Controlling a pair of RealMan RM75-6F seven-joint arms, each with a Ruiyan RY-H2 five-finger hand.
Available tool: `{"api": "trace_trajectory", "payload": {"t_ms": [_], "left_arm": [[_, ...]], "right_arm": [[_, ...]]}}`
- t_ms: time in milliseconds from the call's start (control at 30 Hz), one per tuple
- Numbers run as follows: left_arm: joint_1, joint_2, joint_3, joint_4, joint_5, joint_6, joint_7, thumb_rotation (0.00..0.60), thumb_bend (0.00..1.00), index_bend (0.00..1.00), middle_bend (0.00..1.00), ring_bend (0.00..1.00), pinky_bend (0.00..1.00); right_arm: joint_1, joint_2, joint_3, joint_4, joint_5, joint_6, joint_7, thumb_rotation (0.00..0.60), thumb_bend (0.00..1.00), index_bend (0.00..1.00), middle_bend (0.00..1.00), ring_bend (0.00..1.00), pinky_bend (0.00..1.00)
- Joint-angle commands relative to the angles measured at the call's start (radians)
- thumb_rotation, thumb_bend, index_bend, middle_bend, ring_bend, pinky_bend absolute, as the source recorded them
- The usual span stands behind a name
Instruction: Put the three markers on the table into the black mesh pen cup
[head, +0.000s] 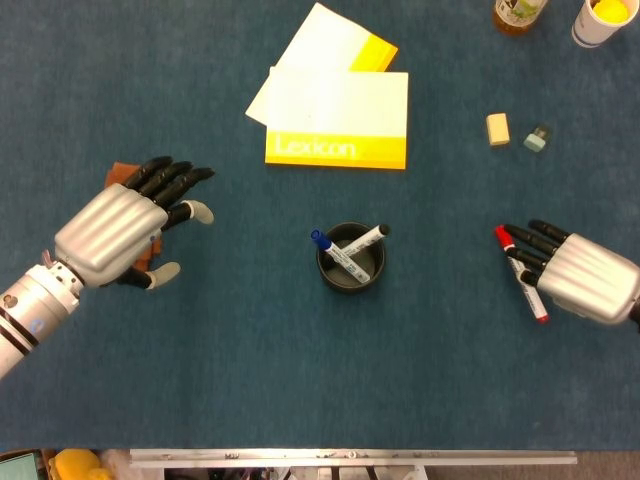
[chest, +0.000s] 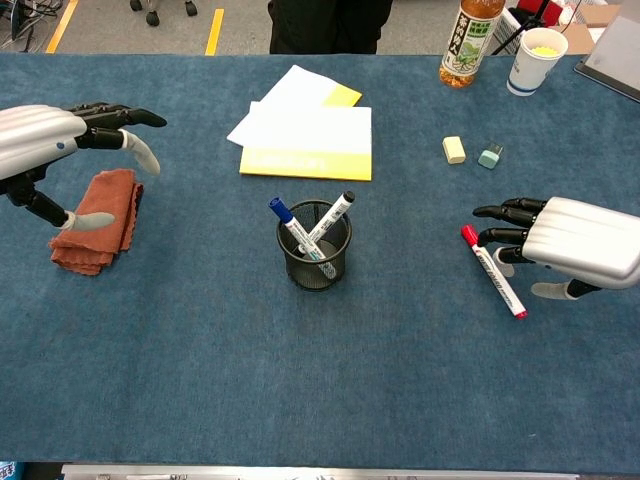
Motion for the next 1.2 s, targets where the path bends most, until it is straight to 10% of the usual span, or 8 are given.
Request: {"api": "trace_trajectory", "payload": {"t_ms": [33,1200], "left_arm": [[0.000,0.001,0.000,0.000,-0.003,-0.003,0.001,0.600,0.25,0.30,0.04,0.00,0.00],[0.002,0.009,0.003,0.010,0.001,0.000,-0.026,0.600,0.25,0.30,0.04,0.00,0.00]], "right_arm": [[-0.005,-0.023,-0.002,0.027,-0.010,0.001,-0.007,0.600,0.20,0.50,0.28,0.07,0.19],[0.000,-0.148,-0.006,0.204,-0.037,0.023,-0.004,0.600,0.22,0.55,0.28,0.07,0.19]]}}
